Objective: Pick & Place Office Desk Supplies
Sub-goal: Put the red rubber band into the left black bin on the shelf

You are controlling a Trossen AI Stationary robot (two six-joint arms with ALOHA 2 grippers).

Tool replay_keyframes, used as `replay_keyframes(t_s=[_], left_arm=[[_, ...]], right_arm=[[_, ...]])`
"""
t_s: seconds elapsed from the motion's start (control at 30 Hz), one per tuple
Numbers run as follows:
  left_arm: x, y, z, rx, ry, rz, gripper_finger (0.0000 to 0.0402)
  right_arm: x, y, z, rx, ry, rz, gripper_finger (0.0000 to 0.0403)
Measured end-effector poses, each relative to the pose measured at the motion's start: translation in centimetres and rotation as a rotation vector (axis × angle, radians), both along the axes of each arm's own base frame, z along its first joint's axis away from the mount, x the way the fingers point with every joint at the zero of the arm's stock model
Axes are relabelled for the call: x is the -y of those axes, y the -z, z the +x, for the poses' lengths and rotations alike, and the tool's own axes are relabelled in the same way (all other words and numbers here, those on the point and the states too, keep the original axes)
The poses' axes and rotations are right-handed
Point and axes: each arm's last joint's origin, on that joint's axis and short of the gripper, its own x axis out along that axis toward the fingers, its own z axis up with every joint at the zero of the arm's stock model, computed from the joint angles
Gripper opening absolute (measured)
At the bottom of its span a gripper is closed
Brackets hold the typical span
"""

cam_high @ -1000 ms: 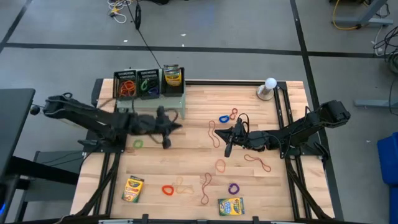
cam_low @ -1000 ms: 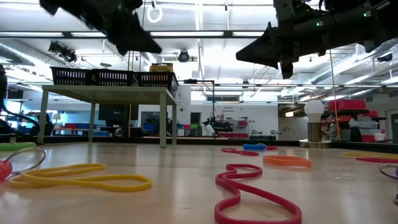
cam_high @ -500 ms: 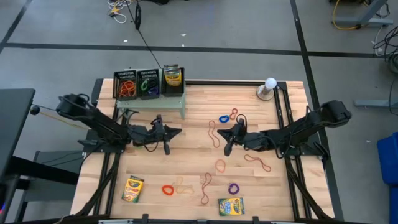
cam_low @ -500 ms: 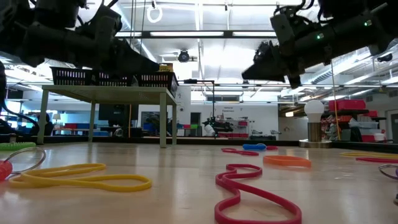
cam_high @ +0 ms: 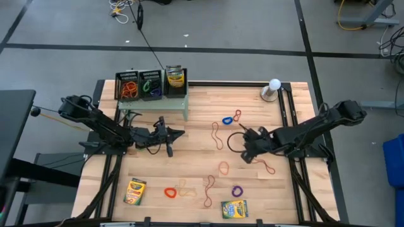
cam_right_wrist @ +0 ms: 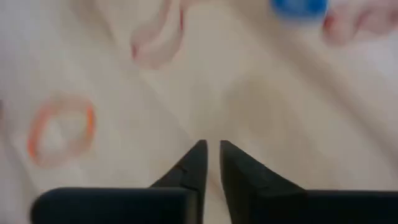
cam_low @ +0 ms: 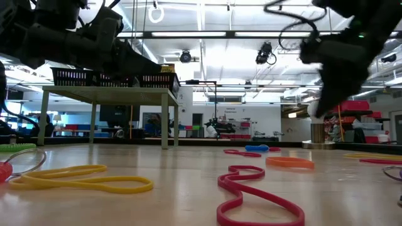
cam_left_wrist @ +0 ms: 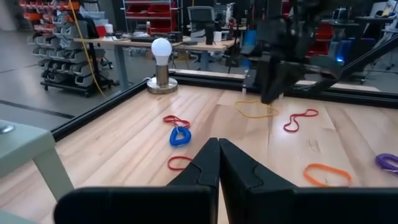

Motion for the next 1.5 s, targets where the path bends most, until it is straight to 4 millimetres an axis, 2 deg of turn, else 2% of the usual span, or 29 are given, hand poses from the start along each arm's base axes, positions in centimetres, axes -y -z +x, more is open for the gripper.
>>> replay_keyframes(t_s=[0.13,0.23,0.43,0.6,0.83,1.03,1.33,1.43,1.5], left_arm=[[0.0,0.0,0.0,0.003,0.001,-0.008,0.0007],[0.0,0.0,0.0,0.003,0.000,-0.018,0.0007],[0.0,0.0,0.0,0.001,0.000,-0.019,0.0007],[0.0,0.1,0.0,0.011,-0.002,-0.055,0.0007],[-0.7,0.3,0.3,0.020,0.070,-0.182,0.0007],[-1.0,0.2,0.4,0.007,0.082,-0.118,0.0005],[0.3,0.2,0.2,0.000,0.172,-0.116,0.0009],[0.7,0.2,0.2,0.003,0.222,-0.147,0.0012],[1.0,0.2,0.1,-0.003,0.237,-0.148,0.0019]], right_arm=[[-0.5,0.7,-1.6,-0.187,0.000,0.139,0.0093],[-1.3,0.9,-2.1,-0.240,-0.038,0.176,0.0121],[-3.1,1.8,-2.5,-0.305,-0.125,0.178,0.0138],[-3.9,3.4,-2.9,-0.453,-0.176,0.157,0.0129],[-4.2,4.9,-2.4,-0.521,-0.224,0.155,0.0117],[-3.9,5.0,-2.0,-0.526,-0.235,0.164,0.0081],[-3.4,5.0,-1.8,-0.530,-0.273,0.155,0.0010],[-3.5,4.6,-1.5,-0.504,-0.272,0.135,0.0004],[-3.8,3.9,-0.6,-0.429,-0.273,0.117,0.0006]])
